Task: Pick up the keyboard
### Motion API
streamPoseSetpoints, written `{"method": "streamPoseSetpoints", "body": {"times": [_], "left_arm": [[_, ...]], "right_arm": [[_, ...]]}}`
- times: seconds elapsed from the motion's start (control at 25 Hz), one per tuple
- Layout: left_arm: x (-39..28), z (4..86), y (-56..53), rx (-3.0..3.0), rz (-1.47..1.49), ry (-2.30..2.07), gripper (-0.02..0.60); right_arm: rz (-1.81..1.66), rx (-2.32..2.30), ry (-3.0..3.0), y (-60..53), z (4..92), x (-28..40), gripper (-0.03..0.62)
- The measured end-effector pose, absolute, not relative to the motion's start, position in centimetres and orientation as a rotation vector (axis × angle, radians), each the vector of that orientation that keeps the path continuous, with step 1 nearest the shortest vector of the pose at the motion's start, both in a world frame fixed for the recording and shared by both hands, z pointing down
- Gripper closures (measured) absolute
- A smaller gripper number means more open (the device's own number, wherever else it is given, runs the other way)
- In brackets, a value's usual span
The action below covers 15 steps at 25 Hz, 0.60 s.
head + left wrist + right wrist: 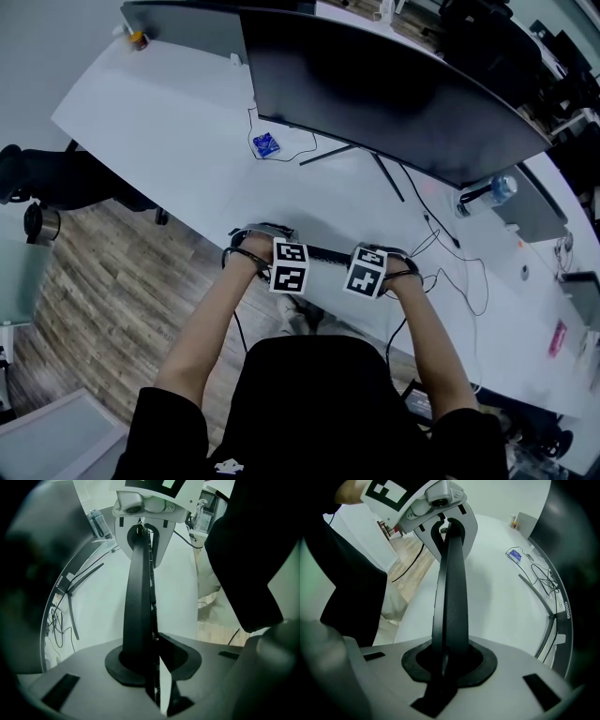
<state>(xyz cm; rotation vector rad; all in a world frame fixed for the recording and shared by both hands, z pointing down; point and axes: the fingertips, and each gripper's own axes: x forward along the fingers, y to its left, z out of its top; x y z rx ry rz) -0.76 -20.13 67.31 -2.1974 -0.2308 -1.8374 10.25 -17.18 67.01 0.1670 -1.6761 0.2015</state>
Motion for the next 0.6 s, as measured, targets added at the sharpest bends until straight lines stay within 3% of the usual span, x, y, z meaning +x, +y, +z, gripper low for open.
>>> {"method": "streamPoseSetpoints", "body": {"times": [0.6], "left_arm": [[-0.85, 67.37, -20.20, -2.187, -1.837, -0.241, 0.495]], "right_arm": [[0.222, 0.171, -1.673, -17.30, 66.95, 10.18, 0.526]]}}
